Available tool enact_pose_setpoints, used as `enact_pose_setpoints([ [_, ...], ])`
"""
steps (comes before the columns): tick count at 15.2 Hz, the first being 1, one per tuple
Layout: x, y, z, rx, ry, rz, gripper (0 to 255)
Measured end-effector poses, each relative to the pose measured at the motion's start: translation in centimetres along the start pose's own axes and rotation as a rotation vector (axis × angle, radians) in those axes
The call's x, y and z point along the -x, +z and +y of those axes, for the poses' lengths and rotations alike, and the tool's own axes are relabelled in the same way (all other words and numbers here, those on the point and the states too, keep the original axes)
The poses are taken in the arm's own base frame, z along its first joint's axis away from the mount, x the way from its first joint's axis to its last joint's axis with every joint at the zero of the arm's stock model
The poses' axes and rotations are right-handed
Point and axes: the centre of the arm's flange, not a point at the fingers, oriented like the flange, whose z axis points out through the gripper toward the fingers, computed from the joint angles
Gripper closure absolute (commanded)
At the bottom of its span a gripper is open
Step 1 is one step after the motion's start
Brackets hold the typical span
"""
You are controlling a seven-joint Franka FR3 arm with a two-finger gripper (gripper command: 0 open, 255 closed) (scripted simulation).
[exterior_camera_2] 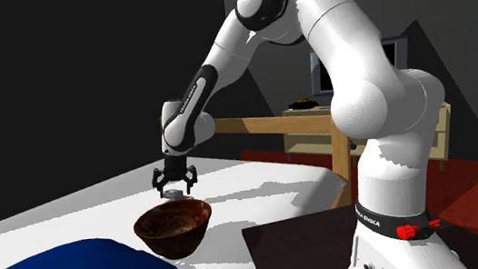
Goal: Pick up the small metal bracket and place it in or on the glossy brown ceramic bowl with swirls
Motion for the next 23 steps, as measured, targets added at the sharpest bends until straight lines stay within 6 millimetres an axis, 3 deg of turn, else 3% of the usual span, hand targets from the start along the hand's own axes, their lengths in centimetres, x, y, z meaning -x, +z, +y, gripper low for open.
enact_pose_setpoints([
  [7,0.1,0.7,0.1,0.0,-0.001,0.0,0],
  [8,0.1,0.7,0.1,0.0,-0.001,0.0,255],
  [18,0.0,0.6,0.1,-0.001,-0.001,0.003,255],
  [23,-0.3,-1.3,-0.1,0.0,0.0,0.0,255],
])
